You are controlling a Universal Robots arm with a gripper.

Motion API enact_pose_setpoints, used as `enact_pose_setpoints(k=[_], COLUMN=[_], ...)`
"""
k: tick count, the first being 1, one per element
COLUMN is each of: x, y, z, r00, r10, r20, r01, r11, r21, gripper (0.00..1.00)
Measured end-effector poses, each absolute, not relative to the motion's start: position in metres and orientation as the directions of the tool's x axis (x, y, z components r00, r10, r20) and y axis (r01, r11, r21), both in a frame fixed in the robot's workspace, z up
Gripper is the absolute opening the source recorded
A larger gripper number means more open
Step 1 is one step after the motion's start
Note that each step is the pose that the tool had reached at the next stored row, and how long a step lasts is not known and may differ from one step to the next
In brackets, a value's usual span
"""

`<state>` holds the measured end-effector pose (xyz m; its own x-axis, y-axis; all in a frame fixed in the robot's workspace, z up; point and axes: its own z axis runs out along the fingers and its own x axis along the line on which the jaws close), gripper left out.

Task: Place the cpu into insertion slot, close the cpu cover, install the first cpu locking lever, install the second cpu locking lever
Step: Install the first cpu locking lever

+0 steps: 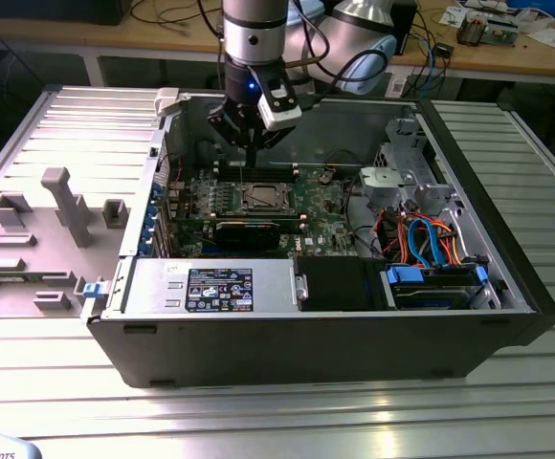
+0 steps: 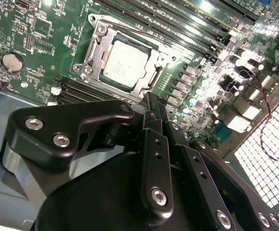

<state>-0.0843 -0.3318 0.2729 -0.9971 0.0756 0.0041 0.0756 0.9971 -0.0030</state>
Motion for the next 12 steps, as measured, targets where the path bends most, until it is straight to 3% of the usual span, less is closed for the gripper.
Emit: enact_pose_setpoints(k=[12], x=[-0.087], y=[-0.3318], z=[0.2727], r00=[-0.997], r10=[0.076], r20=[0.004], r01=[0.076], r11=[0.997], r21=[-0.003], gripper=[0.11])
